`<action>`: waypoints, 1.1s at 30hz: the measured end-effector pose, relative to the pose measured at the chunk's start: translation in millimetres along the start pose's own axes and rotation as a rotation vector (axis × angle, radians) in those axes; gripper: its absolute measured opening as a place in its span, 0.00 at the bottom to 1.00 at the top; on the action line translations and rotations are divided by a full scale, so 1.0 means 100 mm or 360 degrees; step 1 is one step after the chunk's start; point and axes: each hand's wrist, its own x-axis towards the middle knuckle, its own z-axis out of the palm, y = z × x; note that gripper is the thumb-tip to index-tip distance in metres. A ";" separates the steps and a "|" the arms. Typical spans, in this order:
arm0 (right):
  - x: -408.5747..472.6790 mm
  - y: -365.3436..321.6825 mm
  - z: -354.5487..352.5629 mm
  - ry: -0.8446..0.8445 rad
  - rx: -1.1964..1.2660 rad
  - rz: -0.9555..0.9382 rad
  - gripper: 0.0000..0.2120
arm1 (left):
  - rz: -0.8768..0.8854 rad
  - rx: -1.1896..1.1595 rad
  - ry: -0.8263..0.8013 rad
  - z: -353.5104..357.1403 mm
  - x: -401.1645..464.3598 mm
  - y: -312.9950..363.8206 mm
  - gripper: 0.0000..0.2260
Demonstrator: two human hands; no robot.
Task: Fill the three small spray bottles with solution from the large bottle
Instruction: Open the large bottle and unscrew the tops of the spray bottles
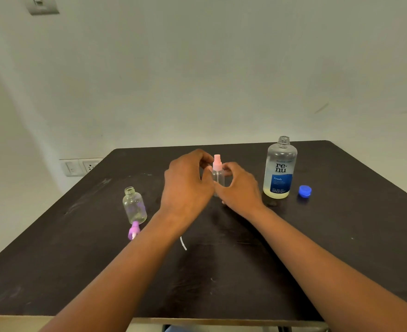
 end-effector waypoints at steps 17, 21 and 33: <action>-0.15 0.23 -0.28 -0.0061 0.0393 -0.0239 0.14 | -0.0308 -0.0649 -0.0454 0.40 0.12 0.00 0.12; -0.15 0.23 -0.28 -0.0088 0.0403 -0.0284 0.10 | -0.0301 -0.0706 -0.0419 0.43 0.16 -0.01 0.10; -0.18 0.16 -0.26 0.0147 0.0337 -0.0360 0.06 | -0.0399 -0.0738 -0.0012 0.44 0.16 0.12 0.10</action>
